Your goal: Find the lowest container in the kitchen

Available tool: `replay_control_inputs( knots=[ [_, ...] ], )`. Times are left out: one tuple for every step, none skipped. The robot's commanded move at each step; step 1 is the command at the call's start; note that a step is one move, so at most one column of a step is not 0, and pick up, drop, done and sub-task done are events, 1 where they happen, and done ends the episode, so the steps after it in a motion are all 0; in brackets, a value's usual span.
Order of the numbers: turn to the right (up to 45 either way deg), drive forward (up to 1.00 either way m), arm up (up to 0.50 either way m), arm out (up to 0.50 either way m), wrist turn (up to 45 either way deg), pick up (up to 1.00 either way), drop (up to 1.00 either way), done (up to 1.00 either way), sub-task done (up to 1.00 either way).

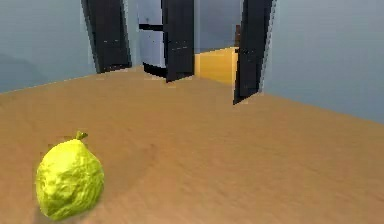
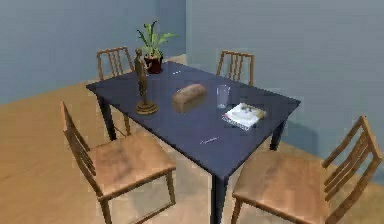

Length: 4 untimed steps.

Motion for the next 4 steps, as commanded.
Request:
replay_control_inputs(
  knots=[
    [-45.0, 0.00, 0.00, 0.00, 0.0, 0.00, 0.00, 0.00, 0.00],
    [-27.0, 0.00, 0.00, 0.00, 0.0, 0.00, 0.00, 0.00, 0.00],
    [0.0, 1.00, 0.00, 0.00, 0.0, 0.00, 0.00, 0.00, 0.00],
    [-3.0, 0.00, 0.00, 0.00, 0.0, 0.00, 0.00, 0.00, 0.00]
  ],
)
